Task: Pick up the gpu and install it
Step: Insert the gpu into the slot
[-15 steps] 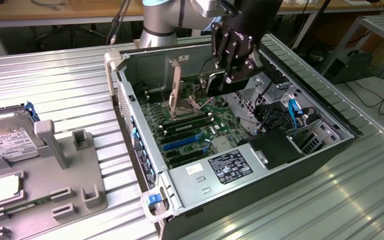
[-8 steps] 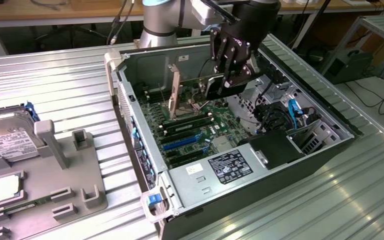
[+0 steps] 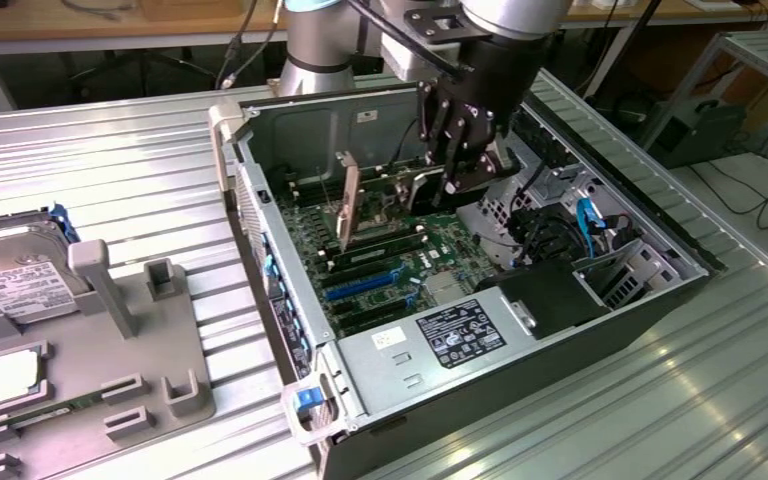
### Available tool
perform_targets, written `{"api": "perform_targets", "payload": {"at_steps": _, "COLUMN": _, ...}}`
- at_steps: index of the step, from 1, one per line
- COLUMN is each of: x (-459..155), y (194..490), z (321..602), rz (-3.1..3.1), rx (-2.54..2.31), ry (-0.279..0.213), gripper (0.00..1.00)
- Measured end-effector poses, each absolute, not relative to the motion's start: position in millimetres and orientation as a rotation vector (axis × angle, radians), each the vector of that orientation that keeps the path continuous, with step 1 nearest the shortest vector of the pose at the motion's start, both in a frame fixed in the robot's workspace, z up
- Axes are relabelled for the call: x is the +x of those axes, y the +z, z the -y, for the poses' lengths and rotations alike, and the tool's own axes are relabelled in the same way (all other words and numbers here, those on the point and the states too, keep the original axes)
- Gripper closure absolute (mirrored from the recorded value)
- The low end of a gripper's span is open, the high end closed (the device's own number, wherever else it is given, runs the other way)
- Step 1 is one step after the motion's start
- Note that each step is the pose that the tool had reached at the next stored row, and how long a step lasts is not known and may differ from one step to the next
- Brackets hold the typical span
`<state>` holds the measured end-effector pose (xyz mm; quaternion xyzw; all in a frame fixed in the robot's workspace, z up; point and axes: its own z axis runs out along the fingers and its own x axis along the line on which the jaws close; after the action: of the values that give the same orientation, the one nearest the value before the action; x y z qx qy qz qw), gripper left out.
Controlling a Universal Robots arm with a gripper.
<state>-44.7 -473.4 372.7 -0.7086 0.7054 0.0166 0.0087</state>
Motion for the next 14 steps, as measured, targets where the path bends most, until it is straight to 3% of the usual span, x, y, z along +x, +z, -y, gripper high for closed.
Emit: {"api": "perform_targets", "payload": {"at_steps": 14, "x": -53, "y": 355, "z": 473, "rz": -2.219, "rx": -2.208, "ry": 0.061, "gripper": 0.72}}
